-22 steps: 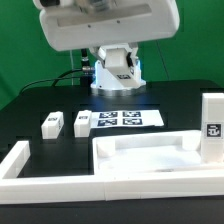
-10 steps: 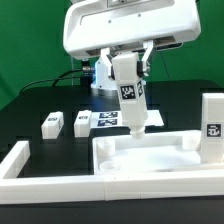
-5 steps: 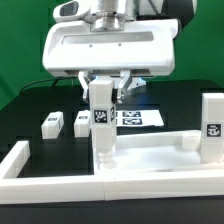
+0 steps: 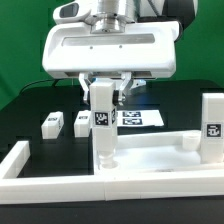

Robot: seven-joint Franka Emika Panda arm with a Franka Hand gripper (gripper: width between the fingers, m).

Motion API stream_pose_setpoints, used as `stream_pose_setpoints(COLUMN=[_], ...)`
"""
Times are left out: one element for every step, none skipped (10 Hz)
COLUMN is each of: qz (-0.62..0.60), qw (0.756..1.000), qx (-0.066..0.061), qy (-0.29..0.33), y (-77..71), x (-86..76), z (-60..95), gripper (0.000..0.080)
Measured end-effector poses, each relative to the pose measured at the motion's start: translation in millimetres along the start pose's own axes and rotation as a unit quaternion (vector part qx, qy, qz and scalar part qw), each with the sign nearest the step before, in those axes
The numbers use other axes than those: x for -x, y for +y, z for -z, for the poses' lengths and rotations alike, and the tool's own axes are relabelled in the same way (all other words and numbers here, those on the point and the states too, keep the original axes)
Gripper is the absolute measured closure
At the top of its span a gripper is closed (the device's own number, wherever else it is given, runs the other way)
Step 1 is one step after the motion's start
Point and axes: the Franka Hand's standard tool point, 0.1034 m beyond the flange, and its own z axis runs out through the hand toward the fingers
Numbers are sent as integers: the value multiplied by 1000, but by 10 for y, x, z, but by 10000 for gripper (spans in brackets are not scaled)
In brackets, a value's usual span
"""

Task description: Assemble desk

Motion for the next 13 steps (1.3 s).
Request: stream_pose_setpoints(qz=[1, 2, 2, 3, 4, 5, 6, 7, 13, 15, 15, 16, 17], qw=[1000, 1000, 1000, 1000, 1000, 1000, 1000, 1000, 1000, 1000, 1000, 1000, 1000], qx=[0, 1, 1, 1, 1, 1, 0, 1, 1, 3, 4, 6, 6], qy=[-1, -1, 1, 2, 2, 0, -2, -4, -4, 2, 9, 19, 21], y=[-10, -10, -14, -19, -31, -42, -57, -61, -107, -94, -71, -54, -59], x=[15, 18, 1, -13, -7, 20, 43, 76, 142, 150, 147, 134, 133], z=[-14, -33, -44, -53, -61, -79, -93, -115, -157, -171, -177, -181, -182], gripper=[509, 509, 509, 509, 509, 509, 509, 509, 509, 509, 509, 509, 509])
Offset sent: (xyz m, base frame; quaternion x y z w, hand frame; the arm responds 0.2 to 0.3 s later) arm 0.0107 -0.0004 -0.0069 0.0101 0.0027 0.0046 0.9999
